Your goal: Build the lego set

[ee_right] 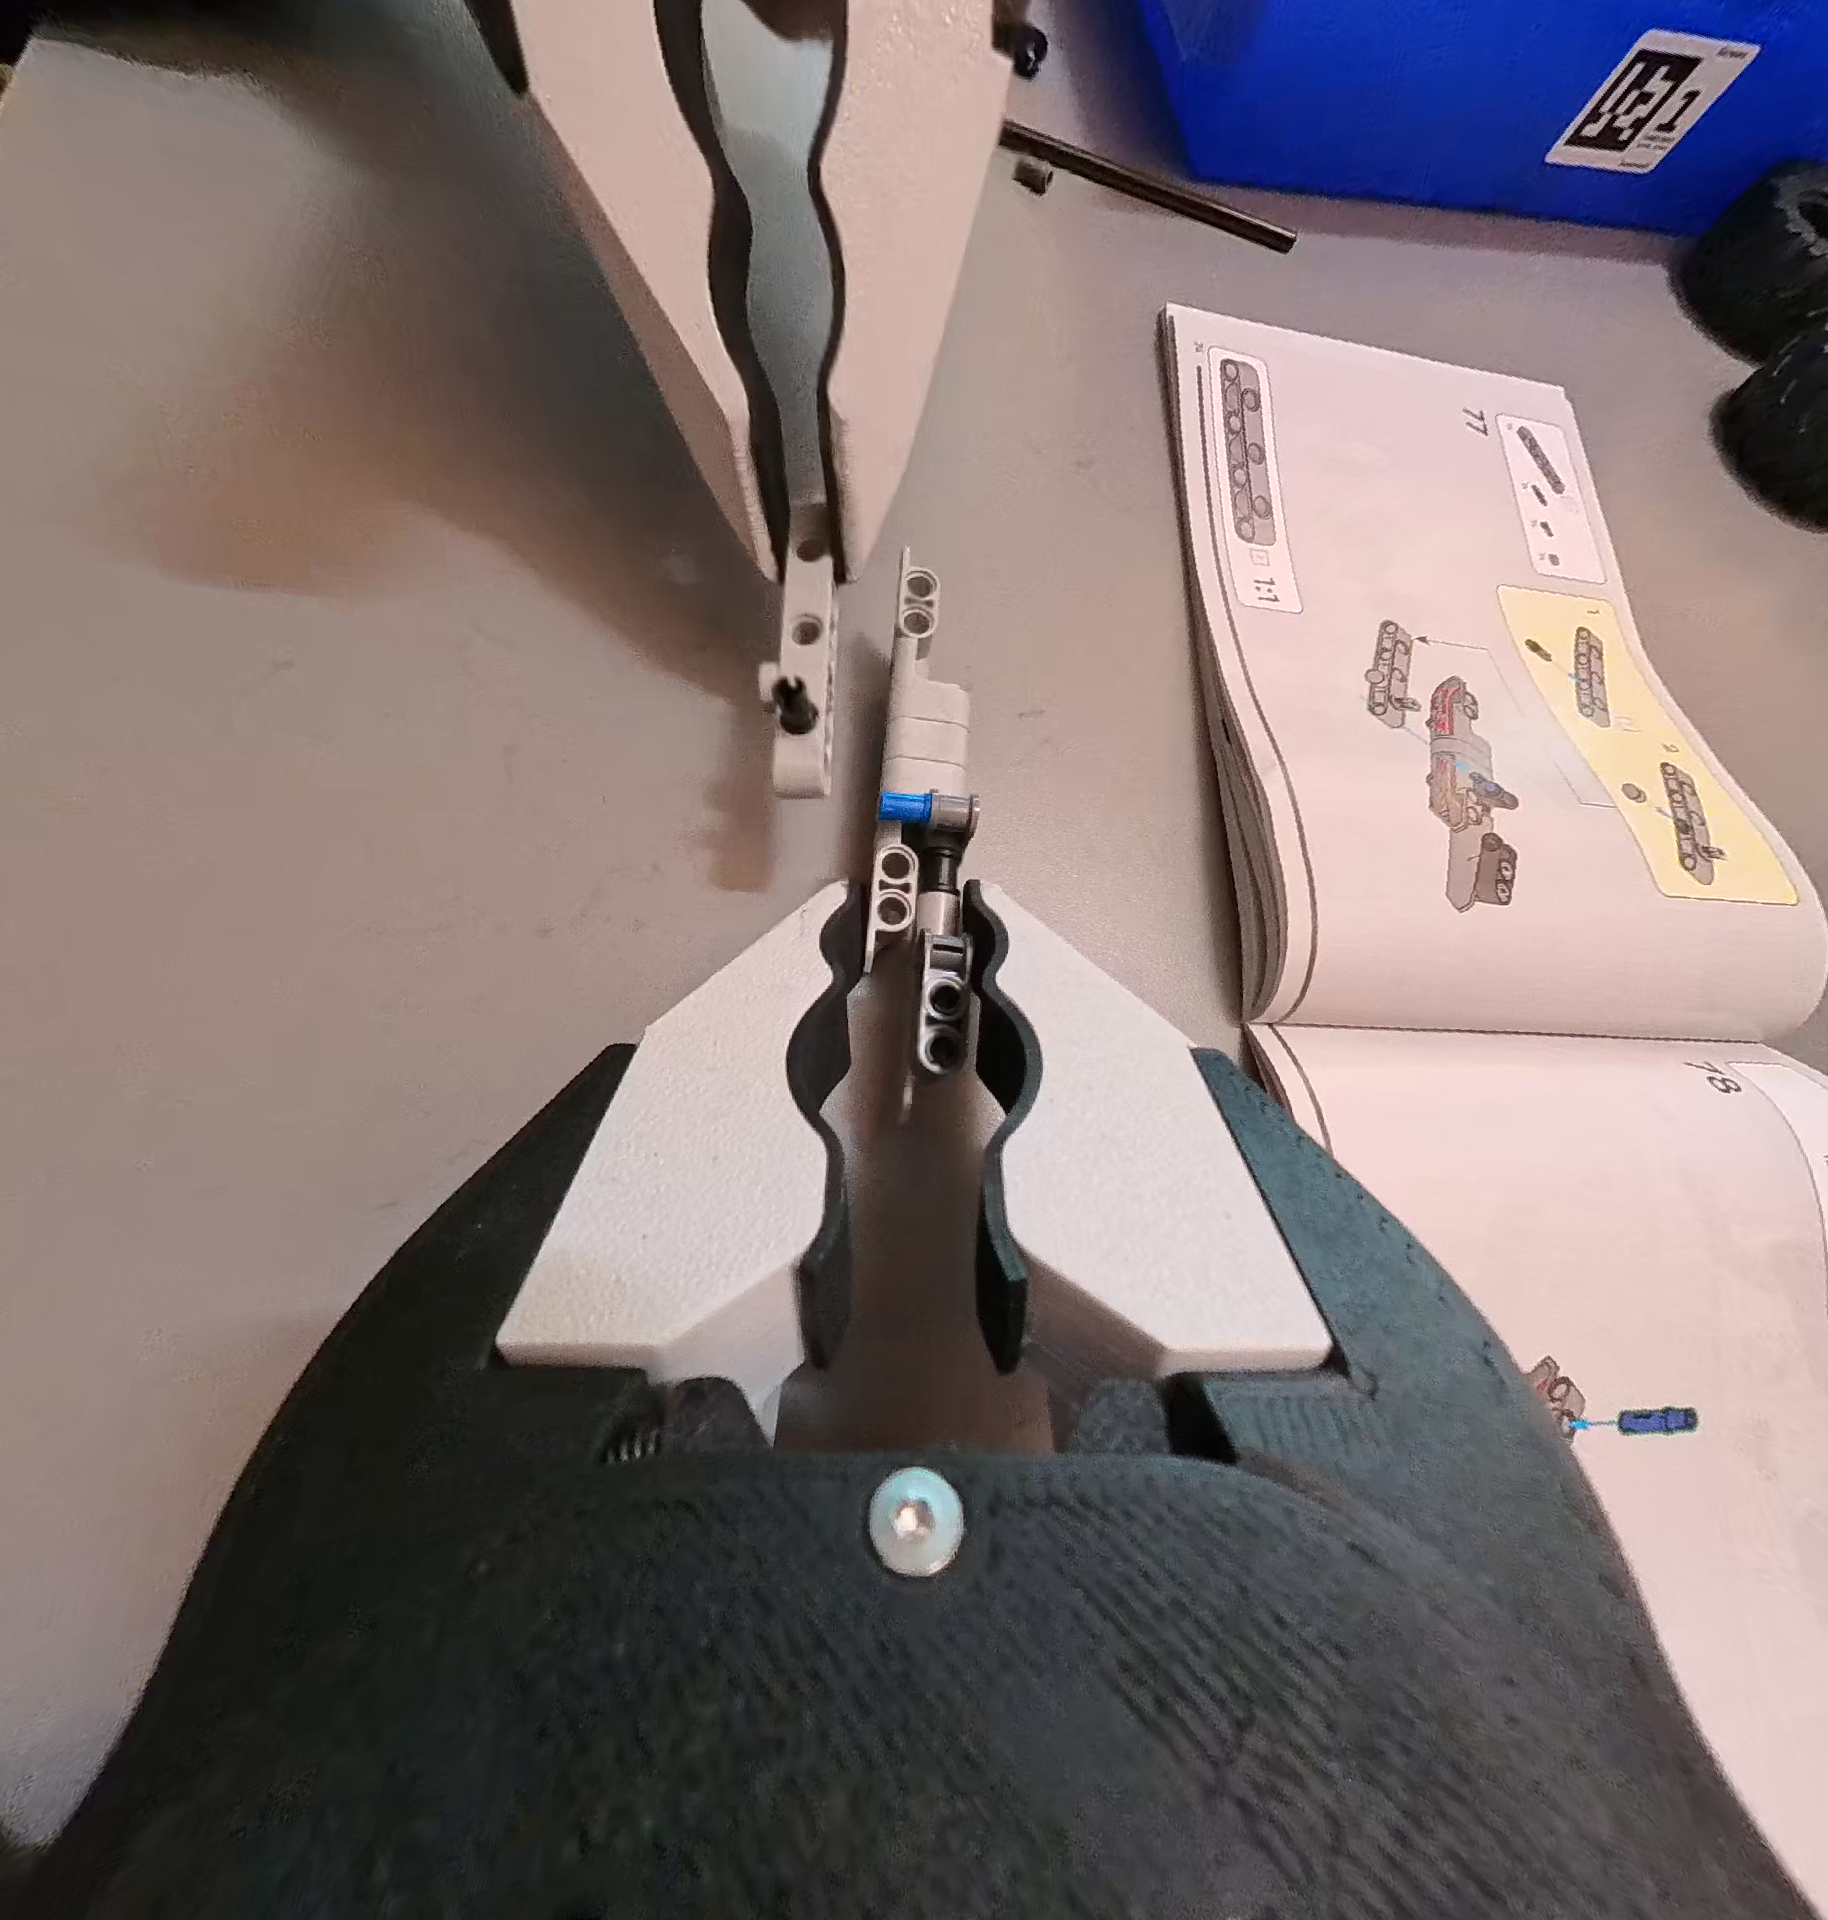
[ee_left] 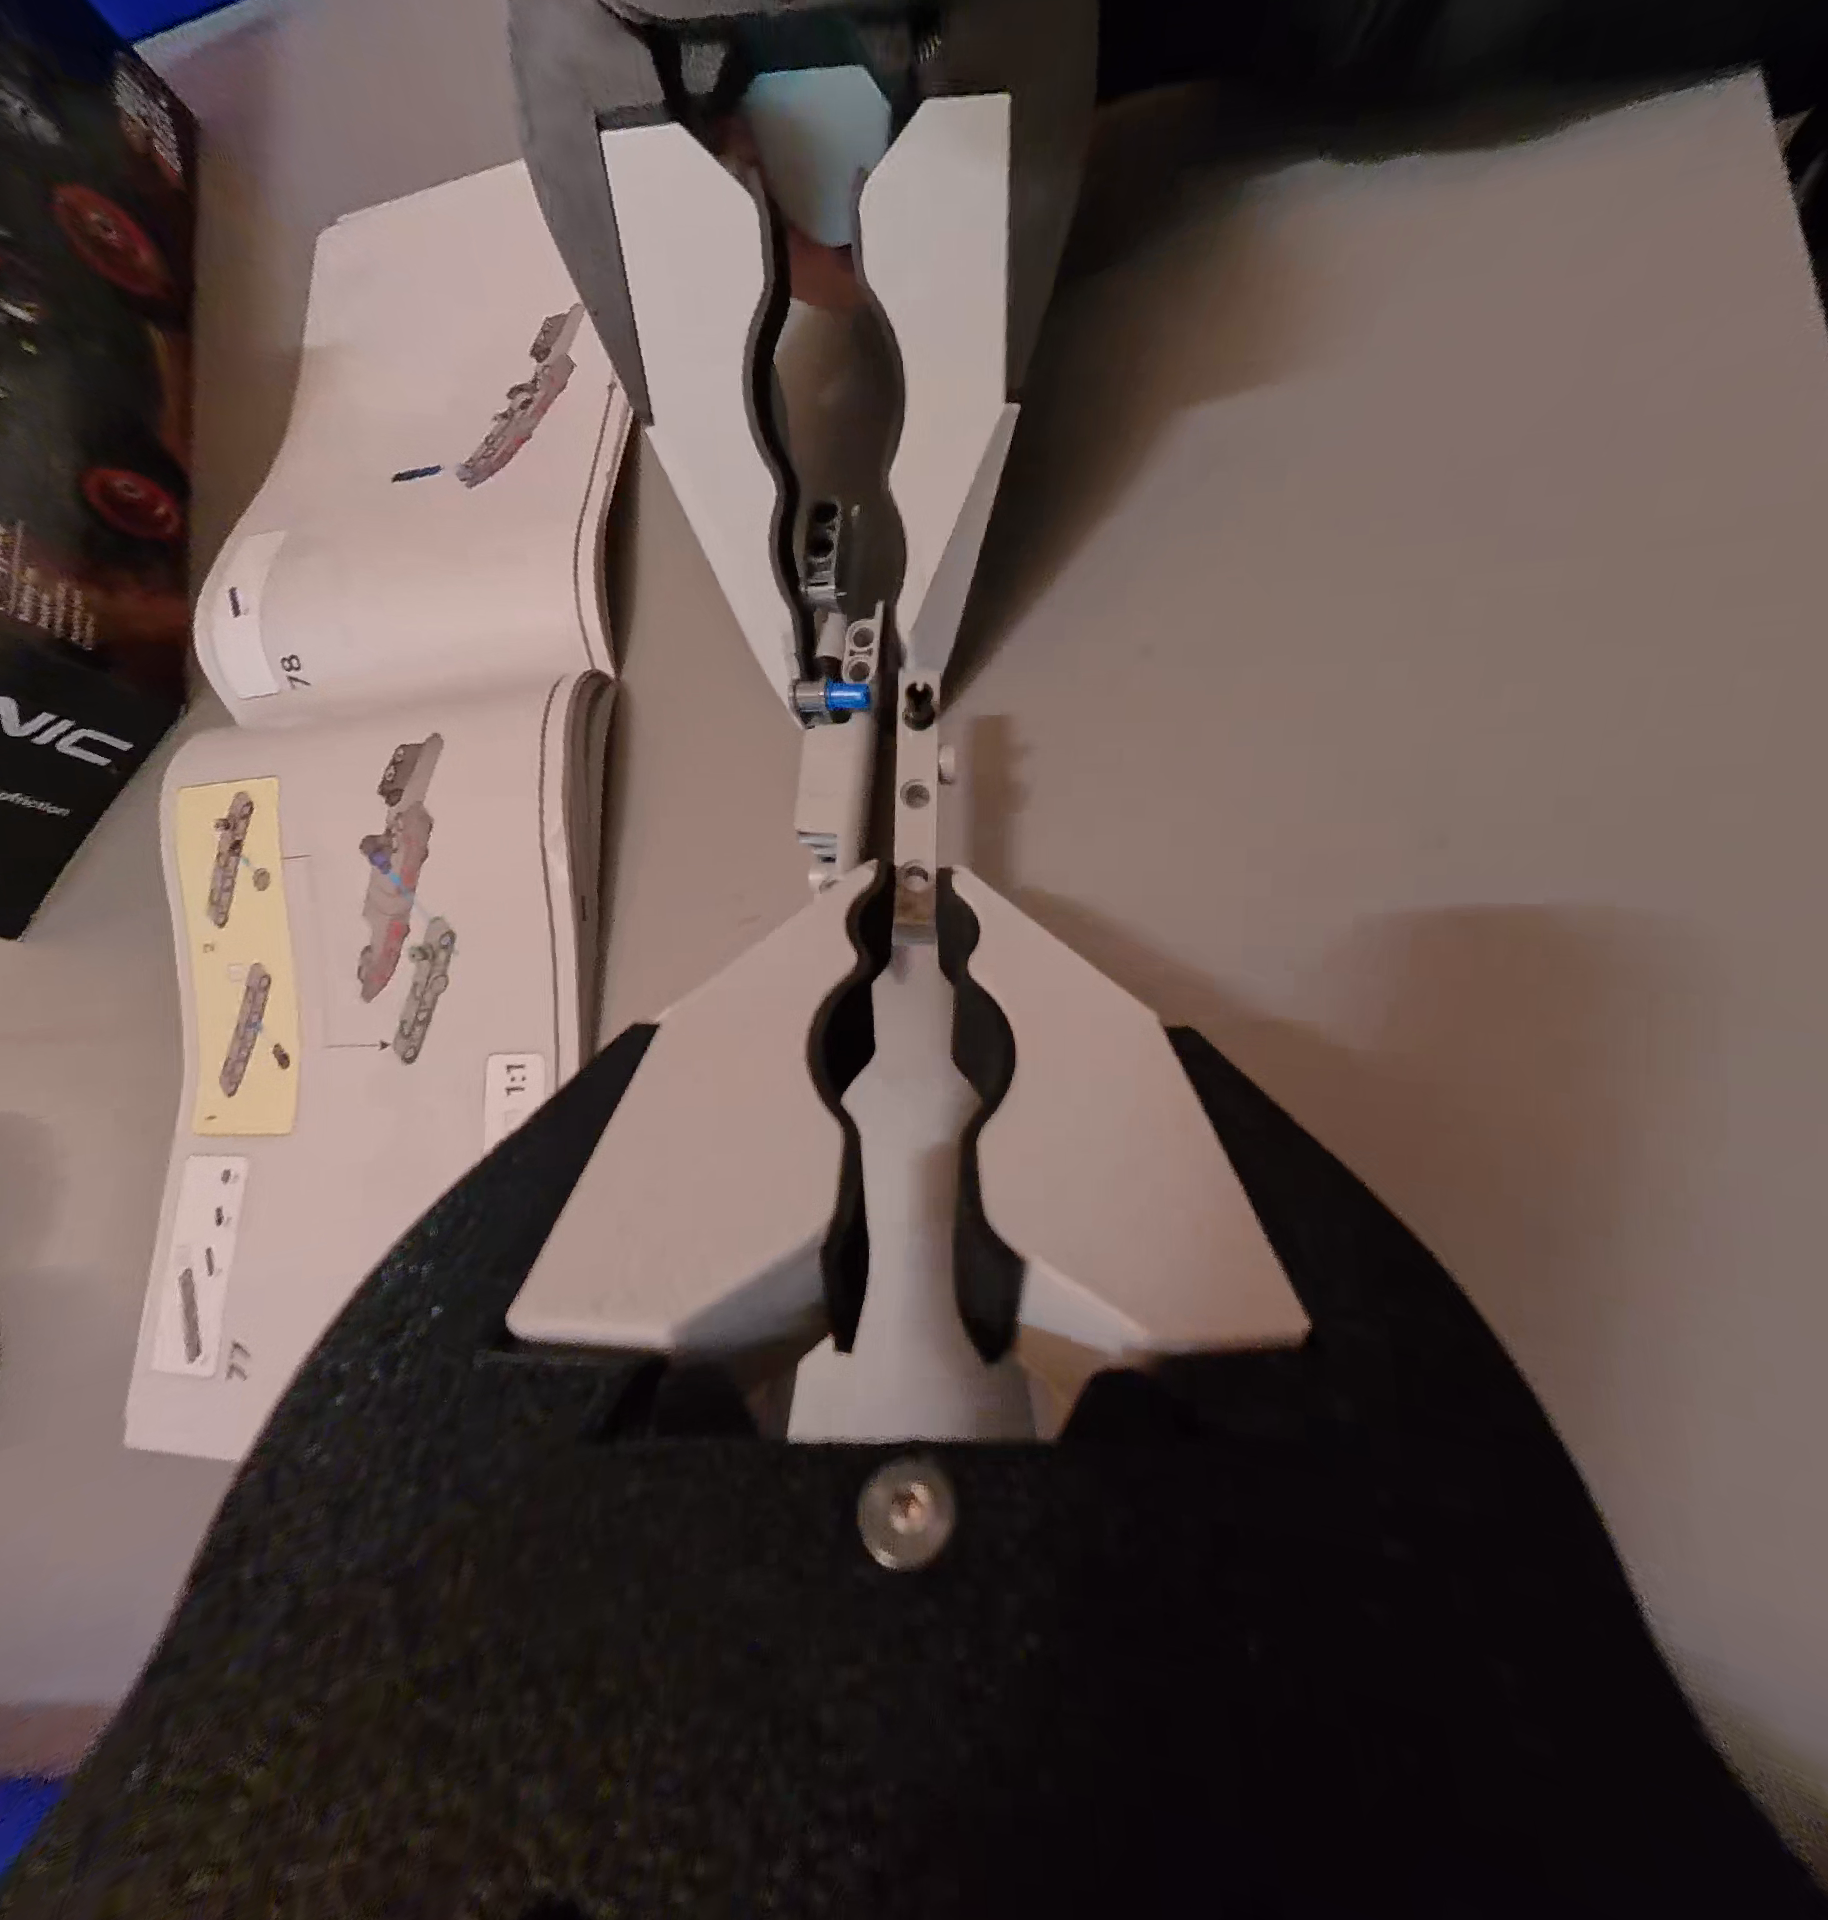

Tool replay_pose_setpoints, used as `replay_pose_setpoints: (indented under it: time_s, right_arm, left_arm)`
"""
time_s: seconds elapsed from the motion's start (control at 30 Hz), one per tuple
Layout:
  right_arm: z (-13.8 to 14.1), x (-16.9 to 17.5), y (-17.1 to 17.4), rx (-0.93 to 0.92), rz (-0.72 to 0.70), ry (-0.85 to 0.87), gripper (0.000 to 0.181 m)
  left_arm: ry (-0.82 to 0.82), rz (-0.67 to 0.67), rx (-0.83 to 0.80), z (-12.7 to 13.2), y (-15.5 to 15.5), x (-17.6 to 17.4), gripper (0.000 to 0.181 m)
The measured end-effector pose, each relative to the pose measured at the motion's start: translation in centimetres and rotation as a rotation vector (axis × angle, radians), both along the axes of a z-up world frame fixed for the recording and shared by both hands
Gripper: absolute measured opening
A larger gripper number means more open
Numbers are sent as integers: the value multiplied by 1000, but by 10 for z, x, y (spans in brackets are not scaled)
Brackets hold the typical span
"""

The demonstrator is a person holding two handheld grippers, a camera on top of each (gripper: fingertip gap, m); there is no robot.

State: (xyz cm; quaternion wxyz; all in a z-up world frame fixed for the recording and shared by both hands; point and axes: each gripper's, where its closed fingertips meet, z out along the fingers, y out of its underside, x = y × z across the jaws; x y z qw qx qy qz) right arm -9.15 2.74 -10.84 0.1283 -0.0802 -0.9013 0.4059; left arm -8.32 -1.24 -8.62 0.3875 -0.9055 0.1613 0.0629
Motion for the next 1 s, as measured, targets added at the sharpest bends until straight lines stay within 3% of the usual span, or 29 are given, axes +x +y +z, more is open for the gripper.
replay_pose_setpoints:
  time_s: [0.03,0.4,0.87,1.0]
  right_arm:
    - [0,1,-1,-1,3,-2,18]
    - [1,5,-8,-5,41,13,27]
    - [16,-7,-15,-105,-7,-8,44]
    - [13,-12,-14,-94,-29,-21,35]
  left_arm:
    - [11,3,-7,0,0,-1,5]
    - [-28,9,-45,-3,0,-7,5]
    - [-41,-2,-68,2,2,-17,4]
    - [-36,-17,-90,3,1,-20,5]
